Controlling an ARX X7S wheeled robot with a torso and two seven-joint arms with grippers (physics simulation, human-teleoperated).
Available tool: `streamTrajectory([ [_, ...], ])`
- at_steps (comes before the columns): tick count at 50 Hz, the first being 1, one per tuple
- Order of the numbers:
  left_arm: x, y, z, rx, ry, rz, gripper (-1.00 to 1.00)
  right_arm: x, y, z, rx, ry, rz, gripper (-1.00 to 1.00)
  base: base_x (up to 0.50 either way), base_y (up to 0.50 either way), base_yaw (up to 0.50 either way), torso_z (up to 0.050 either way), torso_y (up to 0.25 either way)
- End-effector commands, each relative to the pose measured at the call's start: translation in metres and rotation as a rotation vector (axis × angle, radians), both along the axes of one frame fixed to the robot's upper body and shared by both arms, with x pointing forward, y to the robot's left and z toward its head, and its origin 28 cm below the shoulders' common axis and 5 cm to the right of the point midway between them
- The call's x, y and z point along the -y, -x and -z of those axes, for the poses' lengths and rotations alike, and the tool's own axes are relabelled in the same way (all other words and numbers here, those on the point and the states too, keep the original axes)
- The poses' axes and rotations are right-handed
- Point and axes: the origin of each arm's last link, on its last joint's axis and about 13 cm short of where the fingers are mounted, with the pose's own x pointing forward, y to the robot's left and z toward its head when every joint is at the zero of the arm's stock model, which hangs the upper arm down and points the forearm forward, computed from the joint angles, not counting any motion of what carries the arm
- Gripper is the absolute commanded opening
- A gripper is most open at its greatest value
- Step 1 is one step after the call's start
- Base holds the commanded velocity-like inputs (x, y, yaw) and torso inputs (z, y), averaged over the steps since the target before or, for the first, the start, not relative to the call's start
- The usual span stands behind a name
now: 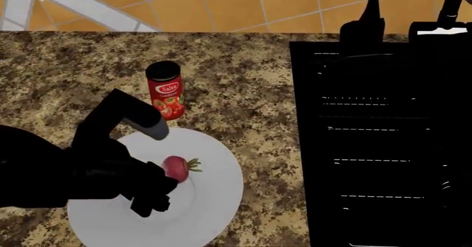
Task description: Pick the radish from the sink and place it on the plate located on the counter
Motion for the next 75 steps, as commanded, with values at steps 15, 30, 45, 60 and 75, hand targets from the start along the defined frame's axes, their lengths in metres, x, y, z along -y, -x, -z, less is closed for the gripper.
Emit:
streamTrajectory([
  [15,-0.001,0.004,0.007,-0.055,0.017,-0.021,1.0,-0.001,0.0,0.001,-0.008,0.02,0.002,1.0,0.0,0.0,0.0,0.0,0.0],
  [30,0.005,0.037,-0.032,0.105,0.056,0.011,1.0,0.0,-0.001,0.003,-0.011,0.024,0.002,1.0,0.0,0.0,0.0,0.0,0.0],
  [45,0.003,0.119,-0.071,0.443,0.119,-0.053,1.0,0.0,0.007,0.0,-0.001,0.01,-0.008,1.0,0.0,0.0,0.0,0.0,0.0],
  [60,-0.023,0.193,-0.074,0.886,0.195,-0.177,1.0,-0.019,0.07,-0.001,-0.002,-0.029,0.059,1.0,0.0,0.0,0.0,0.0,0.0],
  [75,-0.061,0.241,-0.076,1.073,0.228,-0.212,1.0,-0.034,0.15,-0.02,0.053,-0.029,0.186,1.0,0.0,0.0,0.0,0.0,0.0],
])
